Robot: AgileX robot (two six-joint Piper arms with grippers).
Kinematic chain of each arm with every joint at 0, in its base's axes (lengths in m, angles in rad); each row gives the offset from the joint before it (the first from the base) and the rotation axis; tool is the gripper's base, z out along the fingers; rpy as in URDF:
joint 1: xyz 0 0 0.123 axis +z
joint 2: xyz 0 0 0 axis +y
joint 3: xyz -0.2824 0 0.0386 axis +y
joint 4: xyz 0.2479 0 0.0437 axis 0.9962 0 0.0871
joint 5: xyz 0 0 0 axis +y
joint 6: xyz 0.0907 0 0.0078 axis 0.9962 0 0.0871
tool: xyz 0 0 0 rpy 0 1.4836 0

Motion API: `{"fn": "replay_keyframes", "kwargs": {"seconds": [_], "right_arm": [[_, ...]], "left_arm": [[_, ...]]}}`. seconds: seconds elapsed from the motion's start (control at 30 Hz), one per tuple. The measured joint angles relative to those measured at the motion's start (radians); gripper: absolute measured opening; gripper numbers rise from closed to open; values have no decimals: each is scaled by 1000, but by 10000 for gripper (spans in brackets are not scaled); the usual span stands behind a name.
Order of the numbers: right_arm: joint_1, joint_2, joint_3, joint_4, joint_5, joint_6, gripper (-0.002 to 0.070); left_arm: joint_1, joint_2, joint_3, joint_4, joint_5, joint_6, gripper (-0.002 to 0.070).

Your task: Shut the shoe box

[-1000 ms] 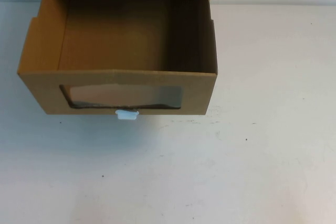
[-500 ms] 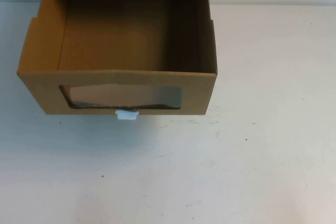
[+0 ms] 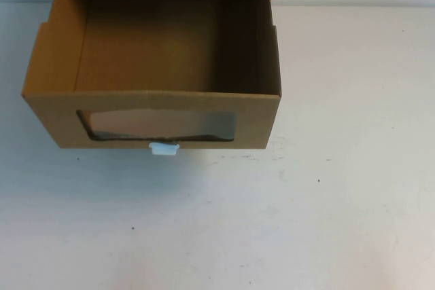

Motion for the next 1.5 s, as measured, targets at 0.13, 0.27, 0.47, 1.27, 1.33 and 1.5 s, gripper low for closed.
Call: {"fn": "replay_keyframes", "kwargs": {"seconds": [0.13, 0.27, 0.47, 1.27, 1.33, 1.5], "right_arm": [[0, 0, 0, 0, 0, 0, -13], [0, 0, 0, 0, 0, 0, -13], [0, 0, 0, 0, 0, 0, -13], [0, 0, 0, 0, 0, 0, -13], [0, 0, 0, 0, 0, 0, -13], [0, 0, 0, 0, 0, 0, -13]], "left_arm": [[0, 0, 0, -159, -50, -113, -5], [0, 0, 0, -325, -132, -193, -5], [0, 0, 0, -373, -277, -201, -5], [0, 1086, -1301, -644, 404, 602, -5], [0, 1196, -1408, -655, 446, 618, -5], [0, 1448, -1678, -693, 551, 648, -5]]}}
